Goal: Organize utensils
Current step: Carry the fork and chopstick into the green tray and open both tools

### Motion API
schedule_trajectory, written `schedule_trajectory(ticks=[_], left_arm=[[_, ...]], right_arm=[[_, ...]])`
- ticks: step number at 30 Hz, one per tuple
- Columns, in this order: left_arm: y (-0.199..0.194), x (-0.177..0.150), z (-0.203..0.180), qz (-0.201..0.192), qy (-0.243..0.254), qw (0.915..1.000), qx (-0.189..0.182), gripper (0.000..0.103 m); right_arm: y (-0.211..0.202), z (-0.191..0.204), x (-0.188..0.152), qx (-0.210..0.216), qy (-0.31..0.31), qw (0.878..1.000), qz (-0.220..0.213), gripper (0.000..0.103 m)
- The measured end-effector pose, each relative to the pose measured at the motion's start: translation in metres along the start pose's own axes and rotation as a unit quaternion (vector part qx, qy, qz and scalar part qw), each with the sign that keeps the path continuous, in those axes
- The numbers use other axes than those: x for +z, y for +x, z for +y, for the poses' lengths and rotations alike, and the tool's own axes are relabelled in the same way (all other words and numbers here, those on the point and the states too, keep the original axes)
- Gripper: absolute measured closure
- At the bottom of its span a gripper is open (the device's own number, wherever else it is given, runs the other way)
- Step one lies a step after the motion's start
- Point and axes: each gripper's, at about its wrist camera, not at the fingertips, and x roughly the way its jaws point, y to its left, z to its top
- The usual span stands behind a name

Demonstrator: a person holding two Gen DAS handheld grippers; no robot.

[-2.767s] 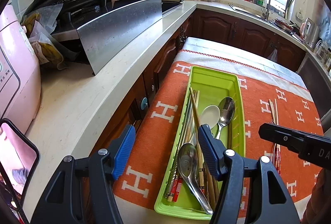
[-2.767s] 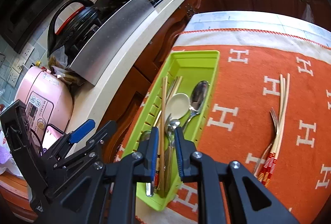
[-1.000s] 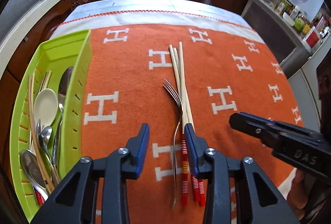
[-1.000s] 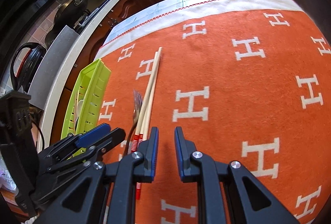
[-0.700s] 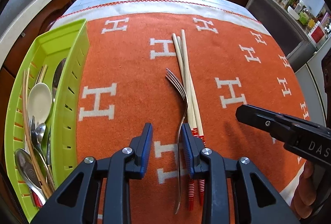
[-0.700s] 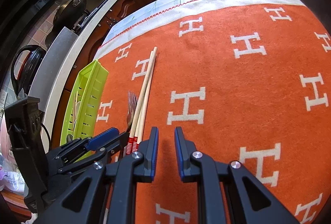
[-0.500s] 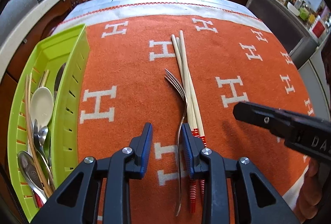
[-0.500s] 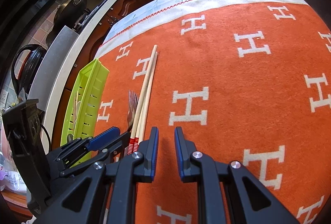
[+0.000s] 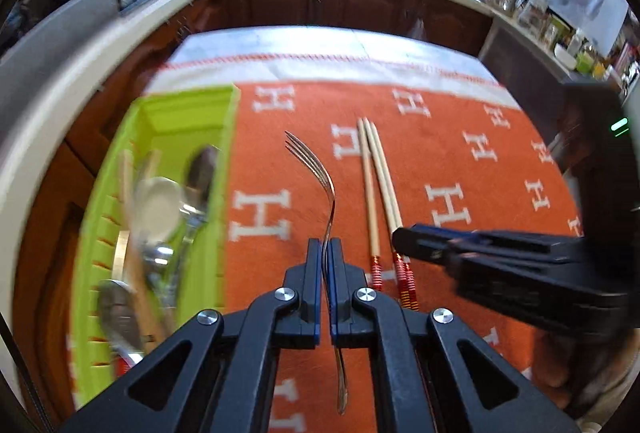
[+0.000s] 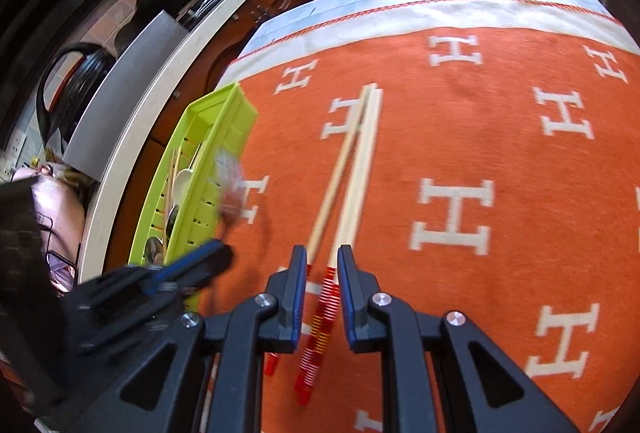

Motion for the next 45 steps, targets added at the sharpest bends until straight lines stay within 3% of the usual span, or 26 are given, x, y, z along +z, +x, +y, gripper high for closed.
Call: schedule_trajectory(ticks=[6, 13, 17, 18, 20, 23, 33, 40, 45], left_arm=[[-0.029, 0.009, 0.036, -0.021, -0.016, 0.9983, 0.052, 0.103], [-0.02, 0.01, 0.078, -0.007, -0.028, 0.9941, 0.105, 0.102], [-0.006, 0.002, 0.092, 0.011, -0.035, 0.9941, 0.102, 0.101], [-0.005, 0.0, 0.093, 0.013, -0.034, 0.9941, 0.102, 0.1], [-0.005, -0.002, 0.094, 0.011, -0.036, 0.9939, 0.104, 0.079], [-0.012, -0.005, 0.098, -0.002, -0.042, 0.994, 0.101, 0.055], [-0.043, -0.012, 0.119, -0.039, -0.072, 0.9931, 0.083, 0.055], [-0.06, -0.017, 0.137, -0.058, -0.103, 0.9883, 0.096, 0.053], [-0.07, -0.021, 0.15, -0.066, -0.125, 0.9837, 0.111, 0.052]], right_arm=[[0.023, 0.018, 0.007, -0.028, -0.017, 0.999, 0.018, 0.087], [0.035, 0.036, 0.006, -0.103, -0.04, 0.994, 0.022, 0.087], [0.043, 0.051, 0.004, -0.154, -0.074, 0.985, 0.02, 0.087], [0.044, 0.053, 0.004, -0.163, -0.078, 0.983, 0.02, 0.087], [0.045, 0.052, 0.006, -0.172, -0.069, 0.982, 0.018, 0.092], [0.043, 0.045, 0.008, -0.162, -0.041, 0.986, 0.014, 0.097], [0.008, 0.049, 0.003, -0.068, 0.025, 0.997, -0.021, 0.097], [-0.018, 0.094, 0.01, 0.026, 0.019, 0.999, -0.04, 0.097], [-0.008, 0.129, 0.014, 0.045, -0.008, 0.999, -0.029, 0.097]])
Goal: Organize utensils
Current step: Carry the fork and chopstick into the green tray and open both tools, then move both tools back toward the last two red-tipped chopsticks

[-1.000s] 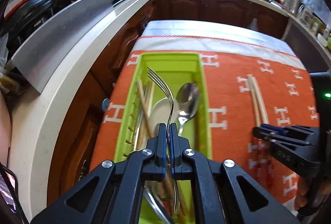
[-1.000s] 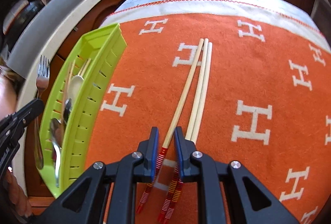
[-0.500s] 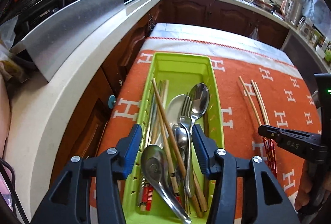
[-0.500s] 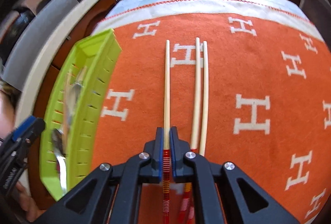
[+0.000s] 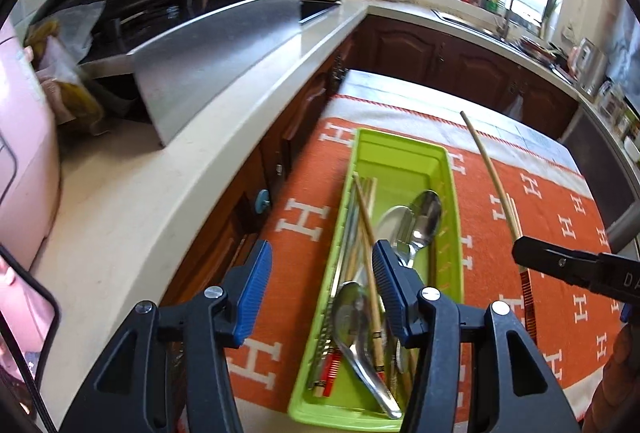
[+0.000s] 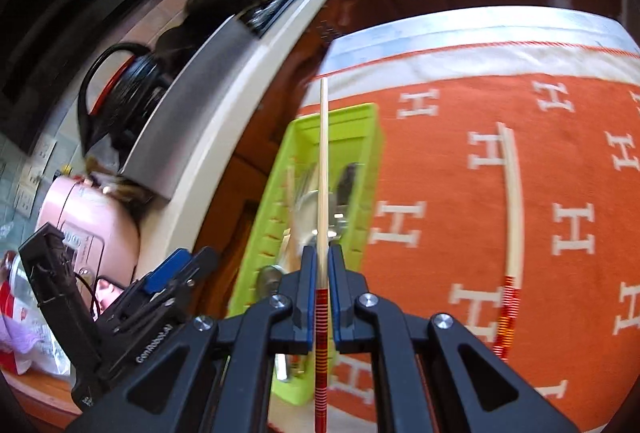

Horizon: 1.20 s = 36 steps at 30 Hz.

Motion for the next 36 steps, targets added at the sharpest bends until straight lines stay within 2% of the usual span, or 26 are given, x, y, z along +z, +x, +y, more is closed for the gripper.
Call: schedule_trajectory(ticks=[5, 8, 10, 18, 22, 31, 36], left_arm=[[-0.006, -0.003, 0.013, -0.003, -0.018, 0.9998, 0.008, 0.05], [-0.008, -0.004, 0.017, -0.004, -0.021, 0.9997, 0.012, 0.045], [-0.01, -0.005, 0.017, -0.006, -0.02, 0.9997, 0.014, 0.043], [-0.016, -0.004, 0.007, -0.012, -0.006, 0.9999, 0.005, 0.042], [-0.025, -0.006, 0.002, -0.023, -0.002, 0.9997, -0.001, 0.033], [-0.042, -0.011, -0.01, -0.034, 0.005, 0.9992, -0.021, 0.033], [-0.046, -0.013, -0.022, -0.032, 0.017, 0.999, -0.026, 0.03]], right_arm=[[0.02, 0.017, 0.006, -0.006, -0.011, 1.0, 0.015, 0.096], [0.03, 0.02, 0.004, -0.013, -0.02, 0.999, 0.041, 0.096], [0.029, 0.021, 0.0, -0.02, -0.026, 0.999, 0.043, 0.096], [0.014, 0.019, -0.007, -0.037, -0.038, 0.998, 0.027, 0.094], [0.004, 0.009, -0.012, -0.051, -0.027, 0.998, 0.023, 0.094], [-0.026, -0.015, -0.023, -0.101, -0.016, 0.995, -0.005, 0.094], [-0.038, -0.028, -0.025, -0.114, -0.004, 0.993, -0.016, 0.094]])
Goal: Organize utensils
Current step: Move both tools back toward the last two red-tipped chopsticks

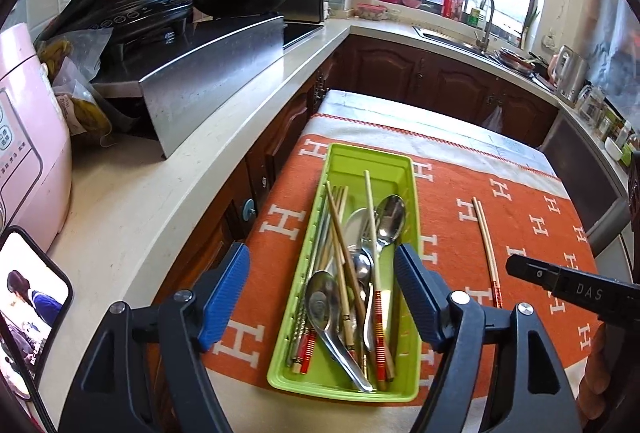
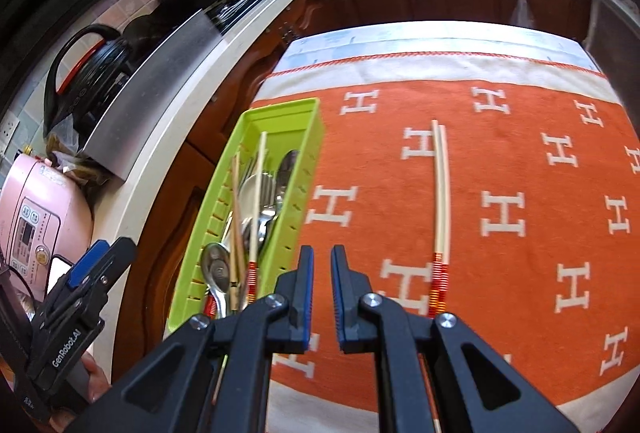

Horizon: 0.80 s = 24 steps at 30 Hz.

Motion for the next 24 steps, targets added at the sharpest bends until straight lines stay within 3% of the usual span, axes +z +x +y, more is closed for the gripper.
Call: schedule_trajectory(ticks=[4, 8, 17, 24], left_arm=[[0.0, 0.001, -0.012, 0.003, 0.018, 0.9998, -0.003, 0.03], [0.003, 0.002, -0.023, 0.006, 0.03, 0.9995, -0.009, 0.028], [0.014, -0.009, -0.063, 0.028, 0.072, 0.9956, -0.052, 0.028], [0.031, -0.023, -0.104, 0.051, 0.112, 0.9882, -0.091, 0.028]], right_arm=[[-0.004, -0.015, -0.003, -0.019, 0.007, 1.0, -0.007, 0.094], [-0.004, -0.037, -0.005, -0.03, 0.03, 0.999, -0.006, 0.084], [0.003, -0.07, -0.007, -0.054, 0.041, 0.998, -0.002, 0.084], [0.025, -0.087, -0.006, -0.037, 0.027, 0.999, 0.023, 0.084]])
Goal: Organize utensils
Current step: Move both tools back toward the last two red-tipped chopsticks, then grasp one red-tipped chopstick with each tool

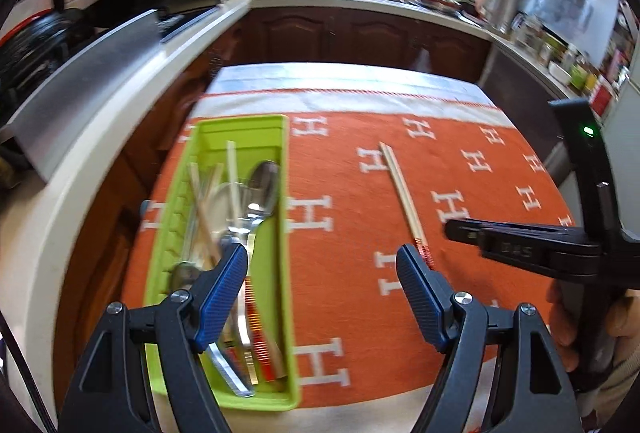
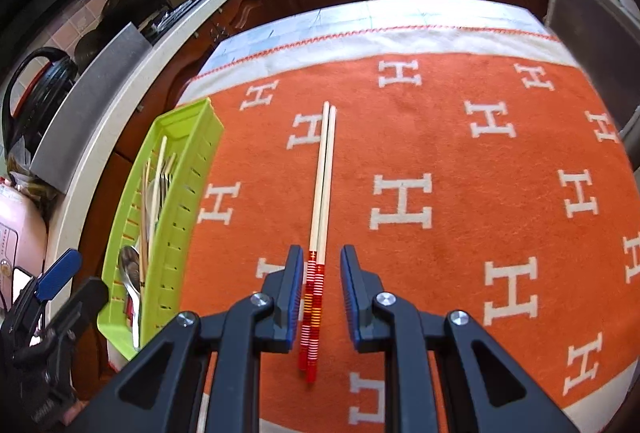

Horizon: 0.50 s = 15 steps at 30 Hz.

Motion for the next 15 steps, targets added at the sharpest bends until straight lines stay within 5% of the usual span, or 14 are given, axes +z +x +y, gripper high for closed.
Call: schedule_trajectory(ticks=[9, 15], left_arm=[[0.022, 0.0, -0.015, 0.014, 0.002, 0.9998, -0.013, 0.031], [0.03, 0.009, -0.013, 0.021, -0.012, 0.9996, -0.017, 0.031]], right_arm=[[0.035, 0.0, 0.002, -0.009, -0.024, 0.998, 0.048, 0.084], [0.04, 0.003, 0.004, -0.039, -0.042, 0.998, 0.042, 0.094]])
